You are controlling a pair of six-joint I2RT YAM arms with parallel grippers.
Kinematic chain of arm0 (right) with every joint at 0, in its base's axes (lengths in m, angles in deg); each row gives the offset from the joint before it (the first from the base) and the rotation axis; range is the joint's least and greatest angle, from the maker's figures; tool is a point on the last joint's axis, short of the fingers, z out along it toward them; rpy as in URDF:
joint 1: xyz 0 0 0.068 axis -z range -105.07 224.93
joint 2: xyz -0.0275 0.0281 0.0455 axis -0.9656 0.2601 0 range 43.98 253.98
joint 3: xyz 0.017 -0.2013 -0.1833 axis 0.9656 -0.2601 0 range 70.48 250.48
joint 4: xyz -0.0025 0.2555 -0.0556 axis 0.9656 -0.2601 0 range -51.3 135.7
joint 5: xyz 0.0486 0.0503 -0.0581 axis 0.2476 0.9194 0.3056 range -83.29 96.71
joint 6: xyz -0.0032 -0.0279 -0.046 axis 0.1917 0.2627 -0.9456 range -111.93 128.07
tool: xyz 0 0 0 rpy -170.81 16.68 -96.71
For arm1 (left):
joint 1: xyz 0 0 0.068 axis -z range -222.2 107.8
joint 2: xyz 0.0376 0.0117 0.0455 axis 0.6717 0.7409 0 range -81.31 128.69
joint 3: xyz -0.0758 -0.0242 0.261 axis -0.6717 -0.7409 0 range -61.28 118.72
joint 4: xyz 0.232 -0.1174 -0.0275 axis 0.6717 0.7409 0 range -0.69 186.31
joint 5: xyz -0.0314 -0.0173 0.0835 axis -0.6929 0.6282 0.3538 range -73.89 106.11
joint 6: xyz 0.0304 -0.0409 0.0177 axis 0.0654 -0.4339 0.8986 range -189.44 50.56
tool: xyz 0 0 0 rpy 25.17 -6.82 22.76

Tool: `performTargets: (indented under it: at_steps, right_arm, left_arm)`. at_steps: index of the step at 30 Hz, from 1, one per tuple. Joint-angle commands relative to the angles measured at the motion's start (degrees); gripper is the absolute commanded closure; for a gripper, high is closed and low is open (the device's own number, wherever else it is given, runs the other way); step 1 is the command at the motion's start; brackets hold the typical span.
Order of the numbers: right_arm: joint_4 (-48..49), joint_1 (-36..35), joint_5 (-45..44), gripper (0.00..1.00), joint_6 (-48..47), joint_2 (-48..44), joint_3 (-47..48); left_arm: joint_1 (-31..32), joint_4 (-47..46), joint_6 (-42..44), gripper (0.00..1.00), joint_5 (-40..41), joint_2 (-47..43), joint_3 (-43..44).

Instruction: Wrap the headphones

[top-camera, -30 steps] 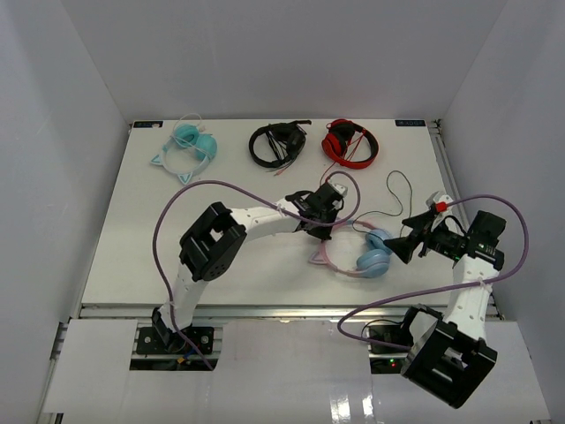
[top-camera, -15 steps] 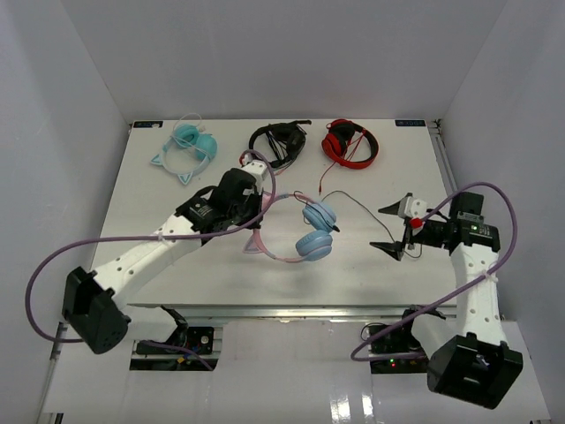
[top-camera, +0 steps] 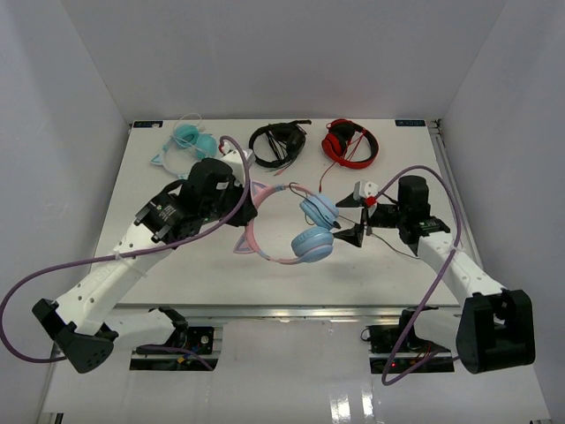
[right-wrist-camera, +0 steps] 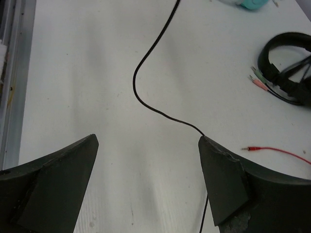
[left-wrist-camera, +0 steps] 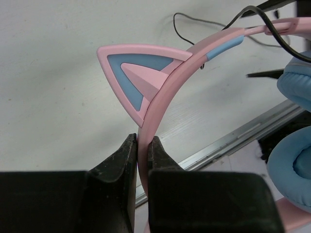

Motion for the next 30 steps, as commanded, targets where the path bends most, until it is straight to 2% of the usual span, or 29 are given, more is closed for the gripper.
performTargets:
  at_steps: [1, 3, 6, 12, 22, 26, 30]
  right_arm:
    - [2.58, -4.70, 4.20, 0.10, -8.88, 4.10, 2.60]
    - [1.40, -6.90, 2.28, 0.10, -14.30, 6.30, 4.14]
    - [4.43, -7.85, 1.41, 0.10, -16.42, 8.93, 4.51]
    - [14.52, -7.90, -0.33, 0.08, -13.95, 10.13, 2.89]
    - [16.72, -8.97, -7.03, 0.00, -13.27, 15.26, 2.78]
    - [16.36, -9.48, -9.64, 0.23, -11.80, 18.96, 4.28]
    - [13.83, -9.48, -12.18, 0.58, -10.64, 19.86, 5.04]
  left_arm:
    - [0.10, -0.04, -4.09, 1.00, -4.62, -1.26, 9.04]
    - [0.10, 1.18, -4.81, 1.00, -5.12, -0.24, 11.49]
    - [0.10, 1.55, -5.56, 1.00, -6.02, 0.27, 13.42]
    - [0.10, 0.74, -7.56, 1.00, -7.84, -0.03, 13.90]
    - [0.10, -0.79, -9.64, 1.00, -10.08, 0.54, 16.05]
    - [0.10, -1.31, -10.89, 1.00, -9.80, 0.99, 18.19]
    - [0.10, -1.13, -12.44, 1.00, -5.33, 1.15, 20.95]
